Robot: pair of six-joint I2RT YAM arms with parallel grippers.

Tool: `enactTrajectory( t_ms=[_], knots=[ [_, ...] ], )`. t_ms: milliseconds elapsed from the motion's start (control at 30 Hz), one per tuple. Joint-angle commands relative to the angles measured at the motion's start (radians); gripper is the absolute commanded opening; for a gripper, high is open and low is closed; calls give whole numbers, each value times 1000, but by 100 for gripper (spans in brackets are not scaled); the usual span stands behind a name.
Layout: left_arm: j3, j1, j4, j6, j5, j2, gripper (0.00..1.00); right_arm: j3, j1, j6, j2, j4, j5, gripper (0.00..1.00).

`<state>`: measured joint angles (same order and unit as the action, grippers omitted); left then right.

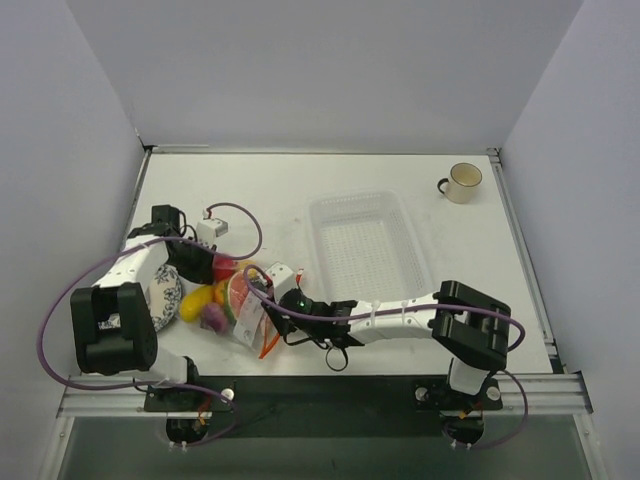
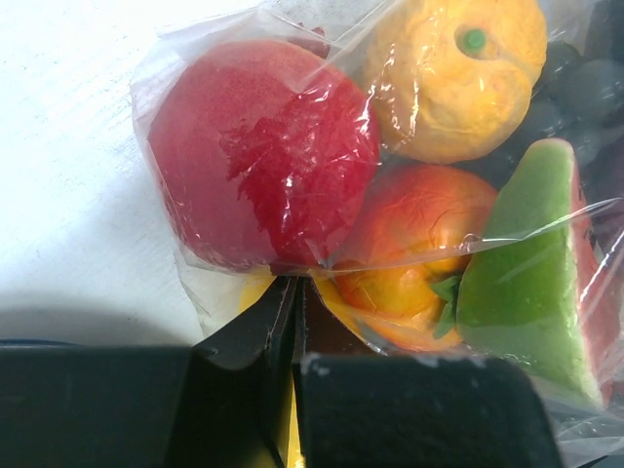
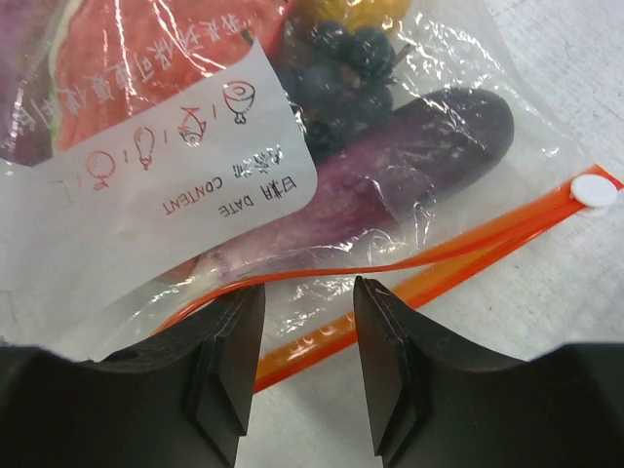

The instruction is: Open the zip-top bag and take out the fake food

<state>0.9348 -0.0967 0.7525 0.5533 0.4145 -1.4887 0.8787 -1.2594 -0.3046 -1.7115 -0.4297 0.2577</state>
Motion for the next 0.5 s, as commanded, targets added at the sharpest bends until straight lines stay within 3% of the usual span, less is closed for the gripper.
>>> enactTrajectory(
  t_ms=[0, 233, 367, 467],
  knots=[
    [4, 15, 25, 8, -14, 33, 9, 75, -20, 21, -2, -11, 8, 43],
    [-8, 15, 31, 11, -2, 45, 9, 158, -25, 30, -66, 40, 57, 58],
    [-22, 15, 30, 19, -14, 48, 9, 259, -28, -4, -143, 187, 126, 59],
    [-28, 15, 28, 26, -19, 54, 9, 221, -29, -28, -137, 207, 146, 58]
  ],
)
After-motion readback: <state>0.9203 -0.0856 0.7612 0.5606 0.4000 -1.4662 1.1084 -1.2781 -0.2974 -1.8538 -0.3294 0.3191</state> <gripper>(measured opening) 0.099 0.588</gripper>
